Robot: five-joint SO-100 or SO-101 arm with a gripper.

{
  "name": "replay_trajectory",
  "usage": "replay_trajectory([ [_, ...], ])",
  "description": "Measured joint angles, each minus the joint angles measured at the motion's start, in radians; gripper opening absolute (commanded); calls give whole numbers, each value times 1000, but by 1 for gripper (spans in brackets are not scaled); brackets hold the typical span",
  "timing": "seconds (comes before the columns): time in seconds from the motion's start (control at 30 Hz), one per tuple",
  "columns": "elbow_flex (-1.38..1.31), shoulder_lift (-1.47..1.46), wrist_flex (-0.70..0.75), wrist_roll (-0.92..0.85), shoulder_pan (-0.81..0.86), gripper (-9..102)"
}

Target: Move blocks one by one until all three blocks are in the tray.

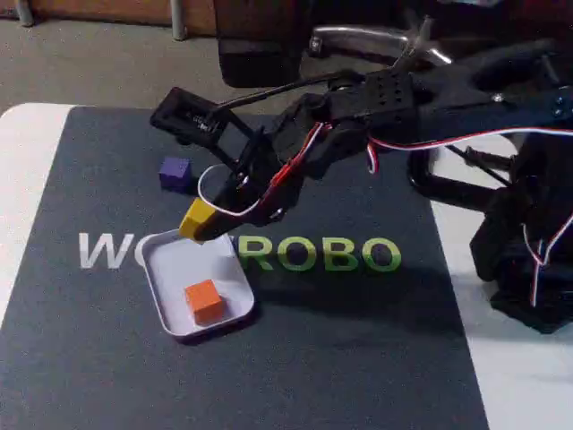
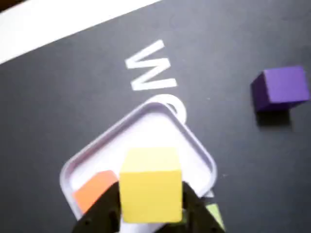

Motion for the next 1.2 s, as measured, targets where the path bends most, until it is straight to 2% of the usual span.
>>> replay_trajectory([
  [0.37, 0, 0, 23, -46, 9, 20],
  [0.6, -164, 2, 282, -63, 66, 19],
  [0.7, -206, 28, 339, -28, 104, 19],
  [0.93, -245, 46, 354, 6, 219, 19],
  [1.2, -512, -230, 354, -2, 275, 19],
])
